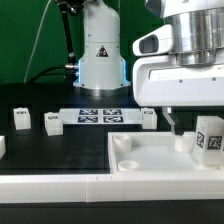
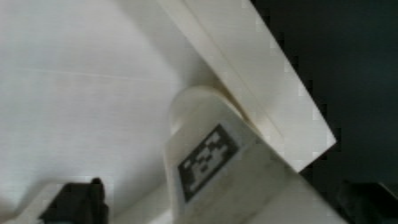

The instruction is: Assemble one leg

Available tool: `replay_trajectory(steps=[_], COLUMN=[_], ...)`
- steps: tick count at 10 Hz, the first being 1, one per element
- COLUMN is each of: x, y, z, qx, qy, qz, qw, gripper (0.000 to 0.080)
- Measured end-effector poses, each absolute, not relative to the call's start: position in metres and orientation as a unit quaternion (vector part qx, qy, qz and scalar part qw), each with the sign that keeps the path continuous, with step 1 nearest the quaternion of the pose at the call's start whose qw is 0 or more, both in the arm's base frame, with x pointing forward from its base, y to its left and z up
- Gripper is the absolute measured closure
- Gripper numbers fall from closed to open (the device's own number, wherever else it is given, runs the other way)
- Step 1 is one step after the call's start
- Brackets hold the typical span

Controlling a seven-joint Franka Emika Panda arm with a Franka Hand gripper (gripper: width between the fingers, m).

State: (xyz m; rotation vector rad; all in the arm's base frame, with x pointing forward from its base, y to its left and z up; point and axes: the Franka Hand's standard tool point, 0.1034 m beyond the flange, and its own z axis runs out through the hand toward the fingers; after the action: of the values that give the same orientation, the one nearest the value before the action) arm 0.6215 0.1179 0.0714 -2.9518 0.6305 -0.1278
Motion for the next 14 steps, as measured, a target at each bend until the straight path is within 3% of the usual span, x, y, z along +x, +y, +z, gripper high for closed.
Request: replay_trajectory(steps=[4,6,7,8,10,13,14], x=[0.6235,0.6241,0.6241,0.6241,0.6241,0.6246,0.6249], y=[0.1177,0.1169,0.1170,0.1170,0.1170,0.1156,0.1142], z=[0.0680,0.0677,0.0676,0.0676,0.0675,0.0673,0.0671], qx=[-0.999,-0.997,-0.997,-0.997,-0.997,-0.998,-0.998], qy=[-0.014,-0.057,-0.056,-0.056,-0.056,-0.031,0.034], qz=[-0.037,-0.047,-0.047,-0.047,-0.047,-0.047,-0.047], qw=[0.023,0.021,0.021,0.021,0.021,0.026,0.040], gripper=[0.0150,0.0150,0.0280,0.0280,0.0511,0.0511,0.0511])
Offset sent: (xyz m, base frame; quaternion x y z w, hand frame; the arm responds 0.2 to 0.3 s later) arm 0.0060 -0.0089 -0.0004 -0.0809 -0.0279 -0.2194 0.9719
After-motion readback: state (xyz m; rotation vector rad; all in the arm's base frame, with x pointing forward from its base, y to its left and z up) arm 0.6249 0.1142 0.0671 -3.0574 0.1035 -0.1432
